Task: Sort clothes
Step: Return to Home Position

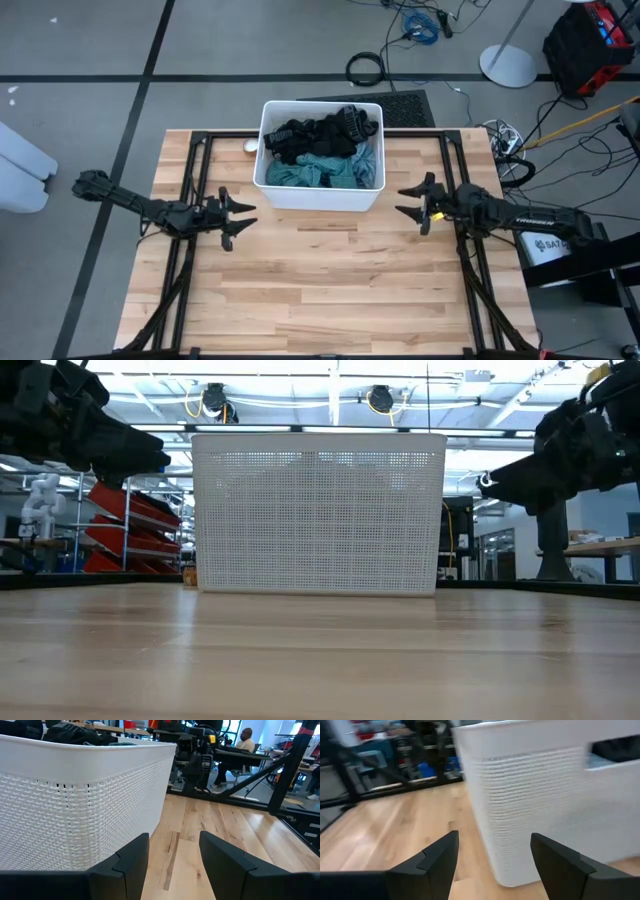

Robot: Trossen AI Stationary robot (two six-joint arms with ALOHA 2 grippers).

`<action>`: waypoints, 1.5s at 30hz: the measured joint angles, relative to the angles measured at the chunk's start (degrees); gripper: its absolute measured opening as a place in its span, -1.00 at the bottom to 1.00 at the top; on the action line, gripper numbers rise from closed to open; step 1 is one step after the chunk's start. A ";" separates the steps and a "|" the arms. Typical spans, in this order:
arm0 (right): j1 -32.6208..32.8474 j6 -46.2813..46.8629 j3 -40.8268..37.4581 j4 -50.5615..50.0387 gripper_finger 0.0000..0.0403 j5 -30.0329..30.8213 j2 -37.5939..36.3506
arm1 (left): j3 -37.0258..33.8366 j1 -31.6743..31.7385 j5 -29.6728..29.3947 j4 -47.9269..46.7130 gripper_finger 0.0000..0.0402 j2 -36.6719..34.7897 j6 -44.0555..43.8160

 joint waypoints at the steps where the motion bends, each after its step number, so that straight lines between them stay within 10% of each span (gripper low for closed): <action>1: 0.02 -0.59 0.00 0.05 0.17 -1.30 -0.01 | 0.00 0.00 0.00 -0.02 -0.08 0.00 0.01; 45: 0.00 -6.16 0.00 0.30 0.17 -1.91 0.01 | -0.02 0.00 0.00 0.00 -0.08 0.00 0.01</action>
